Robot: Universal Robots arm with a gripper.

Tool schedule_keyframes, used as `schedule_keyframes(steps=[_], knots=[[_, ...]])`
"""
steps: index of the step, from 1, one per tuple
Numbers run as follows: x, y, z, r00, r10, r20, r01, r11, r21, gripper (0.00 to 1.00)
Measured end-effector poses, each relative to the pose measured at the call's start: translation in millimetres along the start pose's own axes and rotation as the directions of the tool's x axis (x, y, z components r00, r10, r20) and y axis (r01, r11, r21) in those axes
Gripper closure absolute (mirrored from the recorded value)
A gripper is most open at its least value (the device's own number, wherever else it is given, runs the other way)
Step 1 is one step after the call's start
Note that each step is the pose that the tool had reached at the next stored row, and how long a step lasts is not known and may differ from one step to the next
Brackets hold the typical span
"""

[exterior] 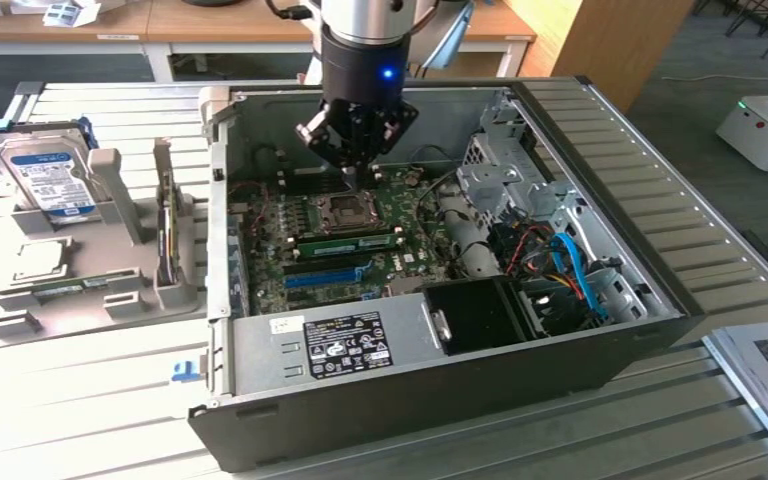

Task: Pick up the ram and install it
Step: 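Press down the ram until it locks into place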

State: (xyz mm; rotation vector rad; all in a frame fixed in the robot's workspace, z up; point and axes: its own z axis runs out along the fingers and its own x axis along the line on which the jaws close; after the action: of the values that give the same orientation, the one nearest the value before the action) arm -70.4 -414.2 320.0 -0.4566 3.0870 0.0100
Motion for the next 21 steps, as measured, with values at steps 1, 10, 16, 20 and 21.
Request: schedule_keyframes(steps=[1, 10, 16, 20, 21], knots=[[0.0, 0.0, 0.0, 0.9999, 0.017, 0.0001, -0.017, 0.9999, 0.0004, 0.90], [0.0, 0.0, 0.1, 0.9865, 0.164, 0.0008, -0.164, 0.9865, 0.0035, 0.90], [0.0, 0.0, 0.2, 0.9657, 0.260, 0.0016, -0.260, 0.9657, 0.0055, 0.90], [0.0, 0.0, 0.2, 0.9524, 0.305, 0.0021, -0.305, 0.9524, 0.0064, 0.90], [0.0, 0.0, 0.2, 0.9524, 0.305, 0.0020, -0.305, 0.9524, 0.0065, 0.90]])
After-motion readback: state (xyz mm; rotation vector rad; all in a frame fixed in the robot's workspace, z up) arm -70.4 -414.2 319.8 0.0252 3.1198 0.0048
